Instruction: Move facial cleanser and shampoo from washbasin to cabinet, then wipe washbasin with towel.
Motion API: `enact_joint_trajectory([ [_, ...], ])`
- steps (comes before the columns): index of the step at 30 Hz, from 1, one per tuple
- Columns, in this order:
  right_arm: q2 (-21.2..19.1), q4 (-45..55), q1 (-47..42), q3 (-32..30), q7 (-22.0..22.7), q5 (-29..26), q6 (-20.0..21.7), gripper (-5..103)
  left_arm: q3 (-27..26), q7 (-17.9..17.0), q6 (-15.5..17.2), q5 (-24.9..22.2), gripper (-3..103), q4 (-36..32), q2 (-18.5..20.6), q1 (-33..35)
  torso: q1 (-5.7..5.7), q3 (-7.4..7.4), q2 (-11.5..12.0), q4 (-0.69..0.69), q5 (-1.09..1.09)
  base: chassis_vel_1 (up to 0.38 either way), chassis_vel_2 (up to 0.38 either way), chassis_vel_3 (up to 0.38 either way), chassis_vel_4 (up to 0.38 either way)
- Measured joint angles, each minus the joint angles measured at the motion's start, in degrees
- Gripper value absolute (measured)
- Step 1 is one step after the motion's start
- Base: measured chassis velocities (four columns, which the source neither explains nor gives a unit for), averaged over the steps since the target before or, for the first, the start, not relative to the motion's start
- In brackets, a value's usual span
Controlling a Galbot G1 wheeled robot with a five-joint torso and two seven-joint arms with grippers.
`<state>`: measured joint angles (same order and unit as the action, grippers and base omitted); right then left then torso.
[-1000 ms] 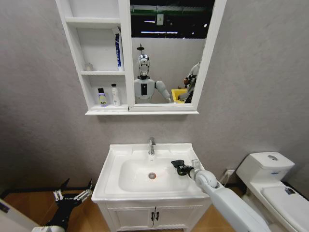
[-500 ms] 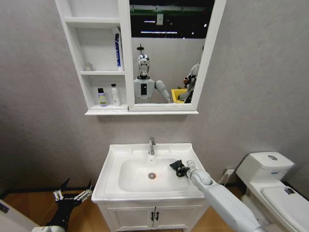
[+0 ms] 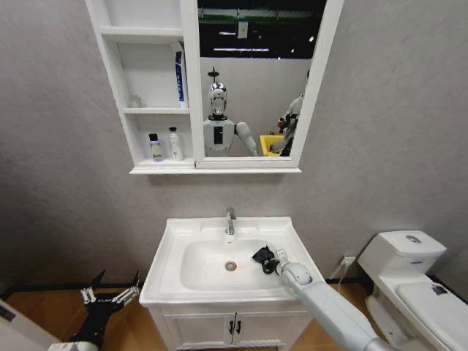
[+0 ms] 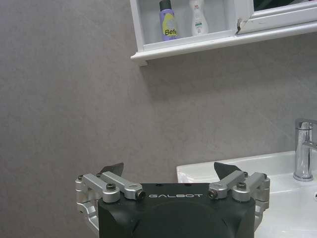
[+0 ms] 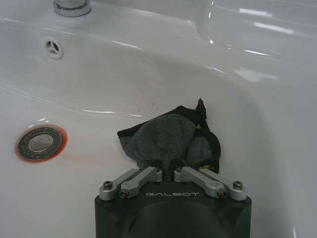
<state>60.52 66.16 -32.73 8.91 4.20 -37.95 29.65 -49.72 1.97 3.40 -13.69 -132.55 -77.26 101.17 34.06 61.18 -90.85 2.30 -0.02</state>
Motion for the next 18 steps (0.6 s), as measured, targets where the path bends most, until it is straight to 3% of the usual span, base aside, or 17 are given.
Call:
enact_joint_trajectory([
  [9,7.7,-4.9,1.9,2.2,0.2,-5.6,0.4,5,0.0,0.0,0.0,0.0,100,0.0,0.0,0.0,0.01,0.02,0.0,0.0,0.01,0.0,0.0,0.0,0.0],
  [18,13.0,-7.6,3.7,4.4,-1.3,-6.8,-0.9,5,0.0,0.0,0.0,0.0,100,0.0,0.0,0.0,0.02,0.03,0.0,-0.01,0.02,0.0,0.0,0.0,0.0],
])
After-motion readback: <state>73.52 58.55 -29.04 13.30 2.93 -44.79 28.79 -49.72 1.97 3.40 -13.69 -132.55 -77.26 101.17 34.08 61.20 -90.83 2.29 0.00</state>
